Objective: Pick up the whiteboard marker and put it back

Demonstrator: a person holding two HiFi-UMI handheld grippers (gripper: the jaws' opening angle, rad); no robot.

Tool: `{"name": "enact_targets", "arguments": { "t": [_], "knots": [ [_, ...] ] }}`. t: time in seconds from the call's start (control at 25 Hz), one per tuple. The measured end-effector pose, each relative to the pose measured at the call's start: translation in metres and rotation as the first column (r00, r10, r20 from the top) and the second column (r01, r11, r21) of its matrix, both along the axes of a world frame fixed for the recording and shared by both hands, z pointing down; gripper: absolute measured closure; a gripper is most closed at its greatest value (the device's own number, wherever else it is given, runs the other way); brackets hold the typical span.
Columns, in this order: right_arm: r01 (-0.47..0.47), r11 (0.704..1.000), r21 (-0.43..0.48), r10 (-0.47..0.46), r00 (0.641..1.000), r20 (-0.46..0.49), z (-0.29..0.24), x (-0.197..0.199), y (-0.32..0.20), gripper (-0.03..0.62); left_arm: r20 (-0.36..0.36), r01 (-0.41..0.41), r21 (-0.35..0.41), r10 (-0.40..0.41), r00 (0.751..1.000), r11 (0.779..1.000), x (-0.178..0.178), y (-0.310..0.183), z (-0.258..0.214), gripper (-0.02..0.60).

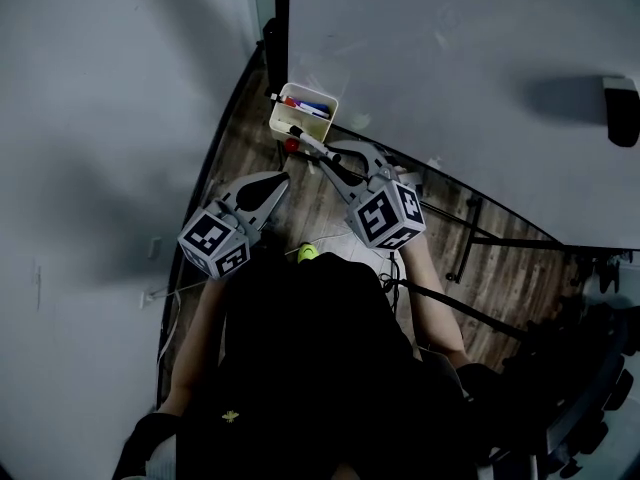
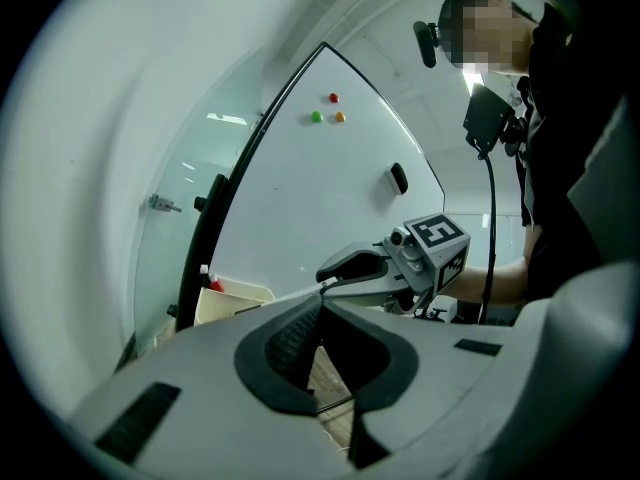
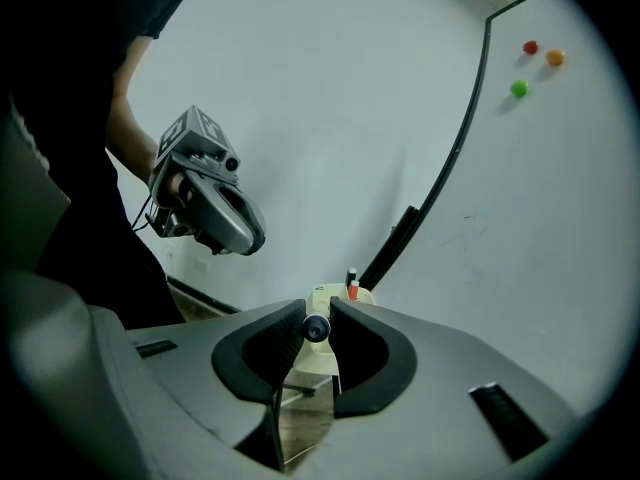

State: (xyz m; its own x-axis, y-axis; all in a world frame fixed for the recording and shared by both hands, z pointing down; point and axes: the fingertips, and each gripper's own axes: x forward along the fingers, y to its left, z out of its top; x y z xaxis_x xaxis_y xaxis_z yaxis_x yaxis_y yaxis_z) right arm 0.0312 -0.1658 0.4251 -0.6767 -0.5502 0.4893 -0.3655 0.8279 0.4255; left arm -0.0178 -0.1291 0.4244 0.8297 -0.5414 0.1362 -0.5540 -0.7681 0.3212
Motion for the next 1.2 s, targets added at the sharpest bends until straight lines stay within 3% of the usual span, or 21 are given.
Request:
{"name": "enact_targets", "arguments": {
  "t": [1.2],
  "knots": [
    [-0.029,0.998,0.059,0.029,1.000,-0.004,-0.025,0.010,0.011,0.513,-0.054,0.036,0.020,-0.035,0.998,0.999,-0.003,0.002,-0.008,0.560]
  ]
}}
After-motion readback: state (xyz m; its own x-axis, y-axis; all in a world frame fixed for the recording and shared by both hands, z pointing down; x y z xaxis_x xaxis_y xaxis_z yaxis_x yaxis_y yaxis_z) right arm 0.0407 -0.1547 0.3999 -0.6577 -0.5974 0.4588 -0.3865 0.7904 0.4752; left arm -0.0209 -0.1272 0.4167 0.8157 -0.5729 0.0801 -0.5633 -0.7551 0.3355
